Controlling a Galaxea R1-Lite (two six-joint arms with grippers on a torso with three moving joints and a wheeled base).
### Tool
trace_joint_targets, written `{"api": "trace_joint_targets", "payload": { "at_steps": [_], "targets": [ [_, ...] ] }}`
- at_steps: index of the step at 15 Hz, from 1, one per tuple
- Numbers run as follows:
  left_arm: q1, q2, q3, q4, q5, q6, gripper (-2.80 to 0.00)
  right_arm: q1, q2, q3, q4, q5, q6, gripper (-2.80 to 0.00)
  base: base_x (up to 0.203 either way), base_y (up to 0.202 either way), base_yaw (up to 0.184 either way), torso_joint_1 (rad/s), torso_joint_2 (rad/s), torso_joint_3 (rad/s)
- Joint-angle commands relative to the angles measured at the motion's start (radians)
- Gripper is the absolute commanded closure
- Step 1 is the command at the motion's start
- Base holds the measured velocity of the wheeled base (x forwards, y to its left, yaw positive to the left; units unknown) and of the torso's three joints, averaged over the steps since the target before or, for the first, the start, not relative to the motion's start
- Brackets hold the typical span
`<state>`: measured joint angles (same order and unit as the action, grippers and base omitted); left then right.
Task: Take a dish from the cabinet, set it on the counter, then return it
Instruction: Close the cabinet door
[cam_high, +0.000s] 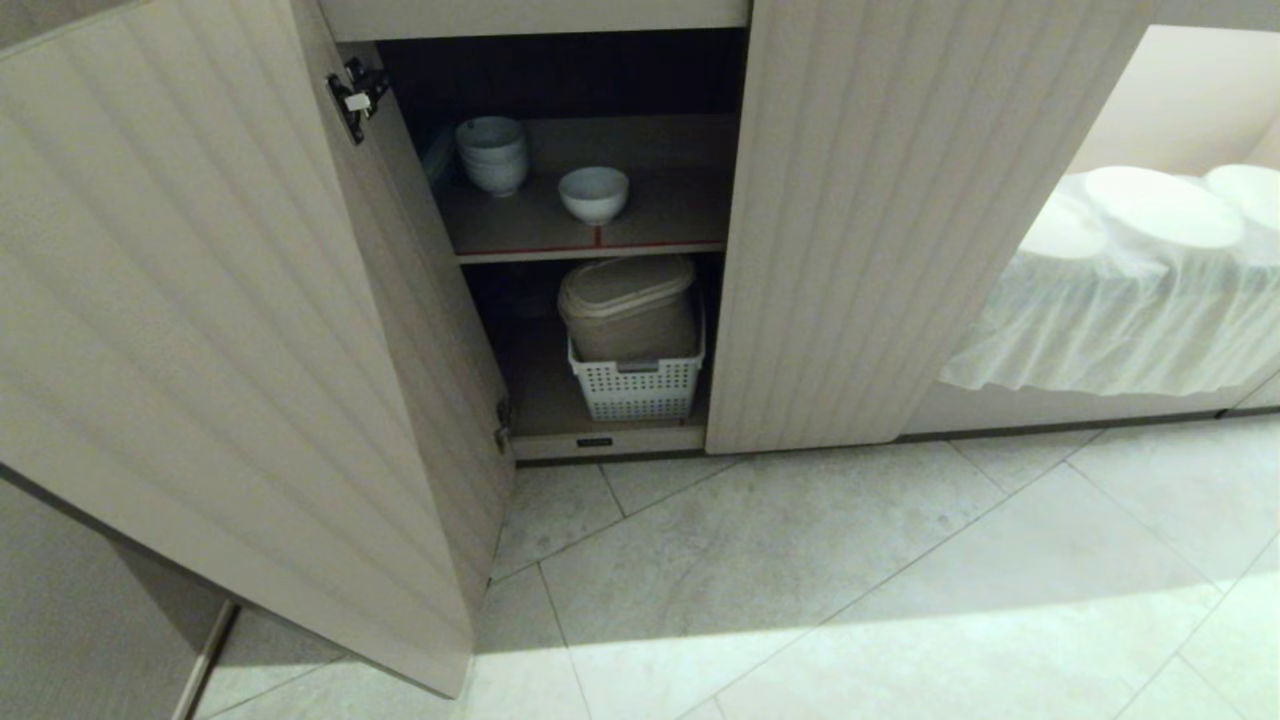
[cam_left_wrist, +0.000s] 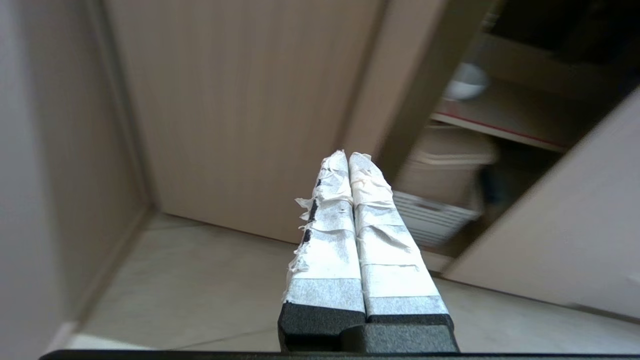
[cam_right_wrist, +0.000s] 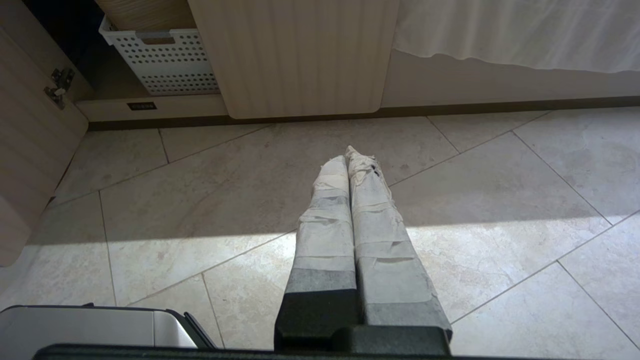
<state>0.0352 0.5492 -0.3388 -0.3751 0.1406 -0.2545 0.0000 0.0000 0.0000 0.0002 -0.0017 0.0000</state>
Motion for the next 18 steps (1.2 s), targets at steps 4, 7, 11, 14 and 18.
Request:
{"api": "trace_joint_targets", "payload": {
  "at_steps": [4,7,11,14,18],
  "targets": [
    [0.073,0.034,-0.010,-0.056,0.039,0.047,0.00,0.000,0.000,0.000,0.000,0.000,0.000,0.00,0.000,0.000,0.000,0.000,0.00,0.000],
    [0.075,0.059,-0.016,-0.077,0.034,0.048,0.00,0.002,0.000,0.000,0.000,0.000,0.000,0.00,0.000,0.000,0.000,0.000,0.00,0.000],
    [0.057,0.072,-0.020,-0.076,-0.024,-0.017,0.00,0.001,0.000,0.000,0.000,0.000,0.000,0.00,0.000,0.000,0.000,0.000,0.00,0.000],
    [0.057,0.116,-0.029,-0.079,-0.064,-0.054,0.00,0.001,0.000,0.000,0.000,0.000,0.000,0.00,0.000,0.000,0.000,0.000,0.00,0.000],
    [0.056,0.167,-0.051,-0.079,-0.119,-0.114,0.00,0.000,0.000,0.000,0.000,0.000,0.000,0.00,0.000,0.000,0.000,0.000,0.00,0.000]
  ]
}}
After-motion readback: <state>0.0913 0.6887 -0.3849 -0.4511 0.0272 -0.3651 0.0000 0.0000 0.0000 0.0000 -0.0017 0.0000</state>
